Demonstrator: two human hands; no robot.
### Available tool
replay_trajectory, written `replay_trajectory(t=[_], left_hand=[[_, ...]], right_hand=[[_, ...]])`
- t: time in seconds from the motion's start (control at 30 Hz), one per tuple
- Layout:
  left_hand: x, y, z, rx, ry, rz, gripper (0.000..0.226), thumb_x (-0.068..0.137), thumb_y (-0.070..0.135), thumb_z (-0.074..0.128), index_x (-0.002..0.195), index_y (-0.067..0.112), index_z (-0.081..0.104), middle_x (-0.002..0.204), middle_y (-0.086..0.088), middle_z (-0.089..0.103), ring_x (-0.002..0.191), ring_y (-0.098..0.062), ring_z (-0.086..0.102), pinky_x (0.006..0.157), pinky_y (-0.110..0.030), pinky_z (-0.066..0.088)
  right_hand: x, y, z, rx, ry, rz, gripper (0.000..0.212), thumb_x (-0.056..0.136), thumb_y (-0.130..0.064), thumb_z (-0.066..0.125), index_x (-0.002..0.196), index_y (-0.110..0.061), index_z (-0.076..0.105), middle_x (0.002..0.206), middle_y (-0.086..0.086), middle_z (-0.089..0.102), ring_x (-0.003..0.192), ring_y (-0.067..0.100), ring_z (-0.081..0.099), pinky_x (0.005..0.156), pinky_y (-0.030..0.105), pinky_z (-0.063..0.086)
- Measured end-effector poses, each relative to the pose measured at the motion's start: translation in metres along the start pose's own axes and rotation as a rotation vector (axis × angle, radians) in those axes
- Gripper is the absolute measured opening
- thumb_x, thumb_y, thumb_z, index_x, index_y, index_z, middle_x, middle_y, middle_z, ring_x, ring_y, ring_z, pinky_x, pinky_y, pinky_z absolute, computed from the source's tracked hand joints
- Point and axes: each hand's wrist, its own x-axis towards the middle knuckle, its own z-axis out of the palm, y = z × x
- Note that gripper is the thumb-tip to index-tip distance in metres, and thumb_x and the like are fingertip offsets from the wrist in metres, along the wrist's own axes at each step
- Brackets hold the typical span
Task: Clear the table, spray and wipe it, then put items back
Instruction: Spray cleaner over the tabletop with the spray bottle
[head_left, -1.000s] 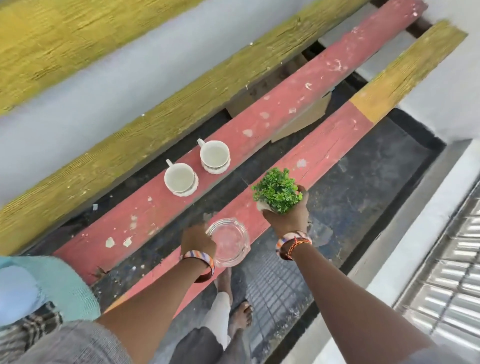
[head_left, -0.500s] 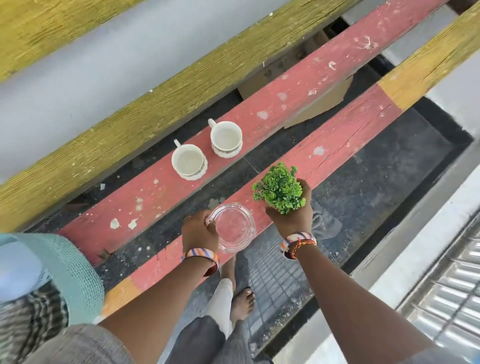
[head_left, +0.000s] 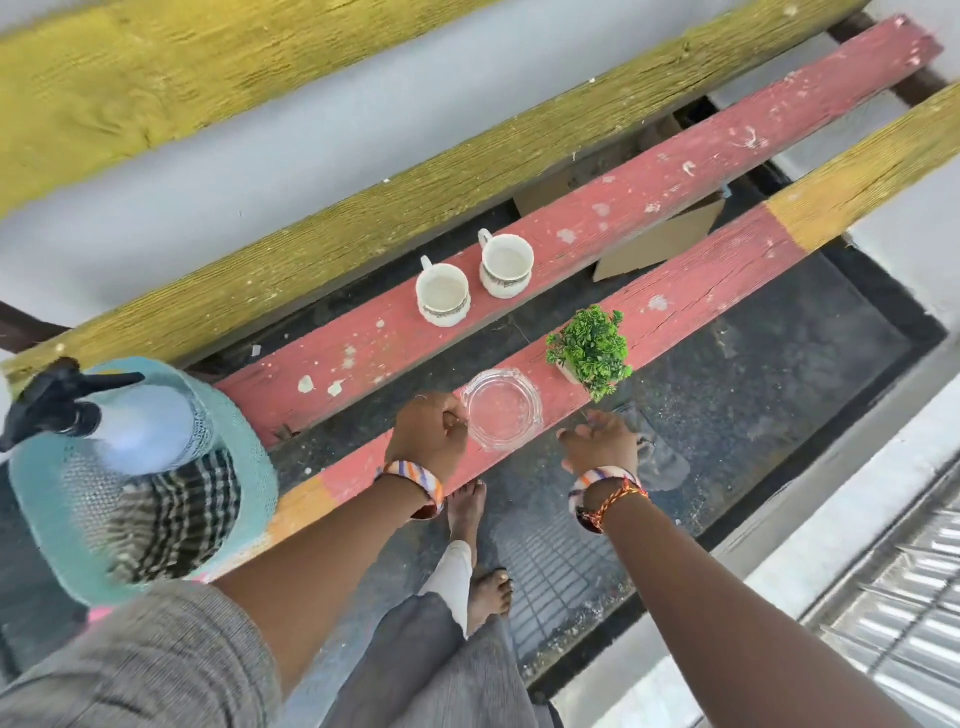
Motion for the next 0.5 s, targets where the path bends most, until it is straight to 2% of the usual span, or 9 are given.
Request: replay_trajectory(t=[0.07,0.13,0.27,0.33,0.43,0.5], left_hand=[[-0.016,-0.004,-0.015,0.005,-0.020,0.098,0.016,0.082,0.003,0.053,0.087,0.004,0.068,0.090,-0.014,0.069,0.084,-0.025,0.061,0.077,-0.029,0.049],[-0.033,-0.009,-0.033,0.029,0.008,0.163,0.014,0.082,0.005,0.054,0.085,0.006,0.068,0.087,-0.012,0.069,0.080,-0.023,0.060,0.077,-0.032,0.049],[-0.062,-0.029,-0.074,0.045,0.091,0.225,0.016,0.081,0.003,0.054,0.086,0.008,0.069,0.089,-0.008,0.068,0.080,-0.019,0.060,0.072,-0.022,0.043],[-0.074,-0.039,-0.096,0.038,0.154,0.243,0.018,0.081,0.002,0.055,0.092,0.007,0.069,0.093,-0.009,0.067,0.083,-0.020,0.059,0.073,-0.022,0.042],[-0.091,-0.055,-0.137,0.028,0.322,0.271,0.017,0.080,0.004,0.053,0.090,0.004,0.068,0.090,-0.013,0.067,0.084,-0.029,0.063,0.075,-0.035,0.051],[-0.100,-0.066,-0.165,-0.012,0.460,0.274,0.019,0.076,0.007,0.051,0.083,0.001,0.067,0.083,-0.014,0.068,0.078,-0.030,0.064,0.069,-0.037,0.054]], right_hand=[[-0.015,-0.007,0.009,-0.060,-0.090,-0.045,0.036,0.079,-0.011,0.063,0.115,-0.008,0.061,0.111,0.009,0.068,0.099,0.022,0.063,0.095,0.039,0.050],[-0.042,-0.017,0.022,0.000,-0.148,-0.104,0.028,0.079,-0.004,0.061,0.107,-0.007,0.064,0.099,0.013,0.069,0.087,0.023,0.061,0.092,0.045,0.052],[-0.092,-0.037,0.058,-0.037,-0.275,-0.285,0.022,0.078,-0.002,0.061,0.097,-0.011,0.065,0.086,0.009,0.064,0.085,0.026,0.060,0.091,0.050,0.051],[-0.118,-0.047,0.076,-0.074,-0.339,-0.352,0.021,0.081,-0.001,0.059,0.099,-0.009,0.065,0.087,0.009,0.065,0.084,0.025,0.060,0.091,0.049,0.052],[-0.157,-0.060,0.108,-0.127,-0.409,-0.462,0.017,0.079,-0.006,0.063,0.095,-0.012,0.061,0.092,0.017,0.069,0.084,0.029,0.061,0.088,0.049,0.052],[-0.180,-0.068,0.133,-0.170,-0.459,-0.529,0.029,0.077,-0.010,0.067,0.105,-0.011,0.058,0.096,0.014,0.068,0.088,0.029,0.062,0.088,0.042,0.052]])
